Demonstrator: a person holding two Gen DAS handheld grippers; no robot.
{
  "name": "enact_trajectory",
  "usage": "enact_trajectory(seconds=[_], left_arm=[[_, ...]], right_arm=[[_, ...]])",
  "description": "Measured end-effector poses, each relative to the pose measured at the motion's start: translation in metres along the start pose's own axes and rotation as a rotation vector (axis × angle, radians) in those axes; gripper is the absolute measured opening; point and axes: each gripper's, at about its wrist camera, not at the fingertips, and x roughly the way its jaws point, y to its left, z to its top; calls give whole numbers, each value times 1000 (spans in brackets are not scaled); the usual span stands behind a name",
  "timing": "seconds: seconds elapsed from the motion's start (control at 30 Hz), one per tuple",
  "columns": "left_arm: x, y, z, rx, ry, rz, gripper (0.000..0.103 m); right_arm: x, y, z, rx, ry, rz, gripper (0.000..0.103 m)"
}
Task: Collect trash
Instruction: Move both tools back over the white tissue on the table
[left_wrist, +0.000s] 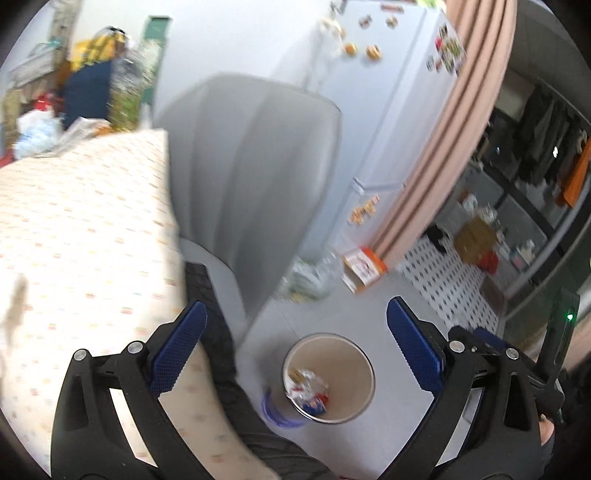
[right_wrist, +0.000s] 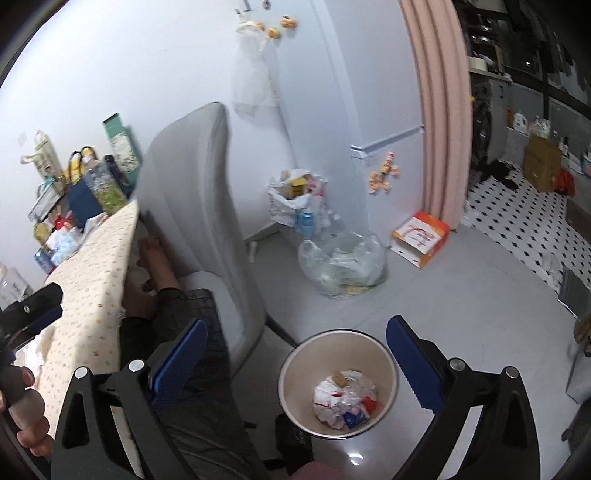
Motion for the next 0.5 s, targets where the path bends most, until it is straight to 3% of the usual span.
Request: enact_trajectory(seconds=[0.1,0.27,0.4,0.5], left_arm=[[-25,25,1,-62,-76,39,97],[-53,66,1,-149,-131,113,97],[-70,92,-5,-146,-123,177,97],[-83,112,-10,-163,-142,199,97]], right_arm=[[-6,28,0,-45,-23,4,95],[-16,72,-2,-121,-53,28,95],[-20,105,-2,-140,-15,73,95],[-25,123,-7,-177,-41,99,96]])
